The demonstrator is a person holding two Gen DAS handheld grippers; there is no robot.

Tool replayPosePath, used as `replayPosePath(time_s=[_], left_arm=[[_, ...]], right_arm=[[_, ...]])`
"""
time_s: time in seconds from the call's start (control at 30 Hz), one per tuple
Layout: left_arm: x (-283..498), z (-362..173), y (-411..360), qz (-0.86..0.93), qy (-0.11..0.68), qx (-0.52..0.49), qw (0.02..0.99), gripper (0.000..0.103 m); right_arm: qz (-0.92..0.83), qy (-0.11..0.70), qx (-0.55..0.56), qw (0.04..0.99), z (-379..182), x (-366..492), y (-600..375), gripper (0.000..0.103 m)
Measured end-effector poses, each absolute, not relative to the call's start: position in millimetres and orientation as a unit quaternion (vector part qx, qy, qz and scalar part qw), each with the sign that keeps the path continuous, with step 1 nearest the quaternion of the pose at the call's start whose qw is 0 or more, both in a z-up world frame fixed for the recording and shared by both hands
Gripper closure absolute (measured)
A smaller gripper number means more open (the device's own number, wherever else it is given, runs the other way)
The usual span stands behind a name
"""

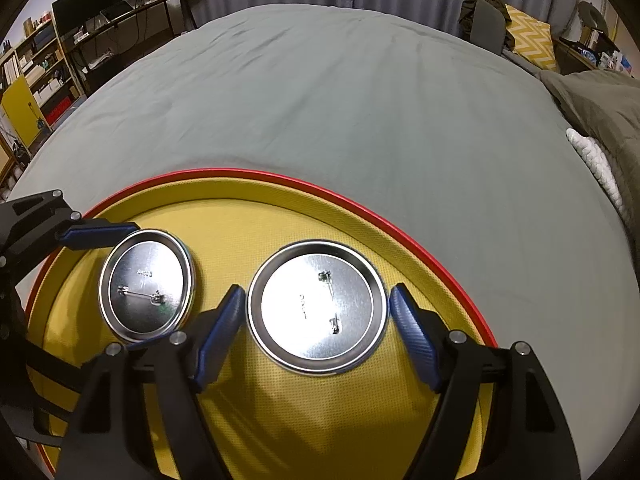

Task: Organize jewelry
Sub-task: 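Lower the badge onto the yellow felt and open the right tool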

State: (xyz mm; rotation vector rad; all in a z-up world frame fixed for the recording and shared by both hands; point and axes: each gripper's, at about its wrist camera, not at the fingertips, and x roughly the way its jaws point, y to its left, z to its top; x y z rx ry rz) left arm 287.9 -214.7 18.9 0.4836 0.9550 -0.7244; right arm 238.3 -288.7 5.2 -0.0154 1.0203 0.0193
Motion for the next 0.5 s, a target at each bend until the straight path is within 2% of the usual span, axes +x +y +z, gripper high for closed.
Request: replayPosePath(time_s=[0.17,0.23,0.5], left_arm=[[289.7,18.9,-214.4,-0.337,0.447,0.221,0.799,0.031],[290.0,18.4,-213.7,-0.334,0.448,0.219,0.800,0.029],[288.7,21.1,-211.2,-0.329,0.447,0.214,0.804,0.028]], right_arm=[[0.010,0.488,-0.007,0.873,4.5,238.8,-288.8,0.032],[0.004,0.488,-0.009,0.873,4.1,239.6,-288.6,0.026],[-0.001,0.488,-0.009,0.873,3.9,240.4,-288.3,0.026]])
